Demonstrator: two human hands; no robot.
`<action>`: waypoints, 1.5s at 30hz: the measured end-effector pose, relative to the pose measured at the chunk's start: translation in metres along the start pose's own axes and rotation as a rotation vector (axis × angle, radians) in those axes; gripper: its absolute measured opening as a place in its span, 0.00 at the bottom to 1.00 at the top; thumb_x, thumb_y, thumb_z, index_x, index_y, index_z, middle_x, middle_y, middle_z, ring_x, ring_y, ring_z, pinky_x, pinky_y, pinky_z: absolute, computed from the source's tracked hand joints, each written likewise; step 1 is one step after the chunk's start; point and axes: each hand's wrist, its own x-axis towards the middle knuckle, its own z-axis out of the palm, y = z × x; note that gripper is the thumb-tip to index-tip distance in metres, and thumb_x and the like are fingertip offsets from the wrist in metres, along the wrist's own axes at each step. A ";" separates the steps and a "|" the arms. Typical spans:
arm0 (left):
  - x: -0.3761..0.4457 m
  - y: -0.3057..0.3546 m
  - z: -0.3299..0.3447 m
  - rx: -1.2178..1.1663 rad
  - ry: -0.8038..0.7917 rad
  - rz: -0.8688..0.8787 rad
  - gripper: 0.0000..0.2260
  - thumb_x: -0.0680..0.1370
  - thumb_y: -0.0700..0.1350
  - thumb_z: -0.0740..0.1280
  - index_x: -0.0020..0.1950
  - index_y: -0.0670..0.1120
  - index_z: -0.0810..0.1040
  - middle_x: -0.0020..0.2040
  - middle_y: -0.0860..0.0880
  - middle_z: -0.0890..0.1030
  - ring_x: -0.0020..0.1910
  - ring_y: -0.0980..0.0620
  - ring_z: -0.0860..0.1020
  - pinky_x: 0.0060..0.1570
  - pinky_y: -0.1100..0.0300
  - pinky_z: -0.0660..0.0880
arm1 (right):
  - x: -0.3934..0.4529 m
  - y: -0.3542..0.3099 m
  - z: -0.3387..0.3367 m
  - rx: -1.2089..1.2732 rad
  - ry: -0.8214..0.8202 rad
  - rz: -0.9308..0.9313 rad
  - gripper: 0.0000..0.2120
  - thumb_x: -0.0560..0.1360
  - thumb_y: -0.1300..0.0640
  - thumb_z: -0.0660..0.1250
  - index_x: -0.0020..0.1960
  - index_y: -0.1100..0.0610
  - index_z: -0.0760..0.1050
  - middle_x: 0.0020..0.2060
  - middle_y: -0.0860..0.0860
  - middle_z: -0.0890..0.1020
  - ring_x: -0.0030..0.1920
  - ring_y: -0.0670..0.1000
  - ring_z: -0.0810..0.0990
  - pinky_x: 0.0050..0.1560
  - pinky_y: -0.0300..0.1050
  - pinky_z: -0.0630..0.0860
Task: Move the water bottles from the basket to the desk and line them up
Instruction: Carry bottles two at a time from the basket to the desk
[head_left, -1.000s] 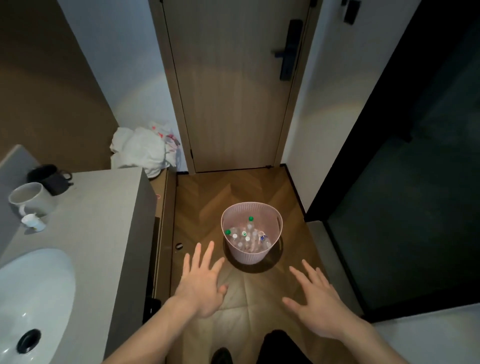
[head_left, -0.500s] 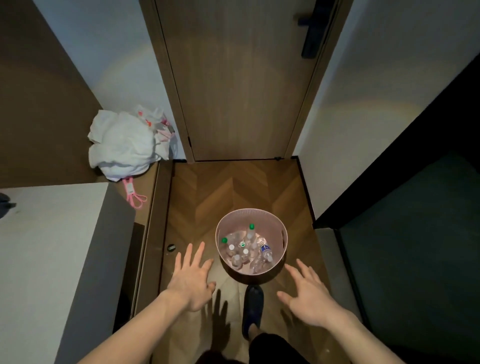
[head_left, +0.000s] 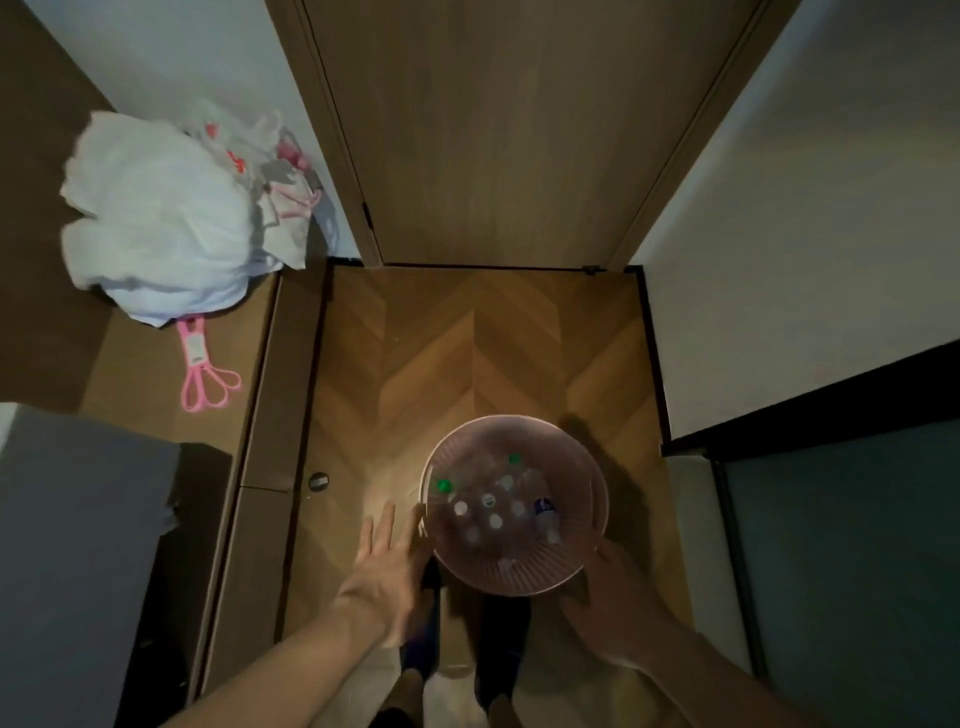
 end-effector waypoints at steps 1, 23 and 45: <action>0.023 -0.002 0.005 -0.007 -0.014 0.018 0.39 0.83 0.51 0.61 0.85 0.54 0.38 0.82 0.43 0.29 0.79 0.35 0.28 0.79 0.37 0.34 | 0.021 0.007 0.006 0.021 -0.013 0.000 0.29 0.80 0.41 0.59 0.81 0.45 0.63 0.68 0.45 0.76 0.65 0.49 0.78 0.66 0.50 0.78; 0.363 -0.005 0.122 0.061 -0.011 -0.061 0.37 0.80 0.51 0.64 0.85 0.45 0.49 0.85 0.41 0.44 0.82 0.36 0.50 0.78 0.35 0.51 | 0.360 0.086 0.122 -0.022 0.060 0.079 0.33 0.82 0.57 0.66 0.83 0.55 0.57 0.79 0.57 0.65 0.75 0.60 0.71 0.72 0.53 0.71; 0.440 -0.005 0.144 0.245 0.055 0.041 0.40 0.76 0.50 0.74 0.82 0.43 0.58 0.78 0.41 0.61 0.73 0.40 0.68 0.73 0.43 0.65 | 0.458 0.105 0.148 -0.399 -0.071 0.129 0.22 0.85 0.55 0.63 0.77 0.58 0.67 0.71 0.59 0.73 0.68 0.60 0.76 0.64 0.53 0.77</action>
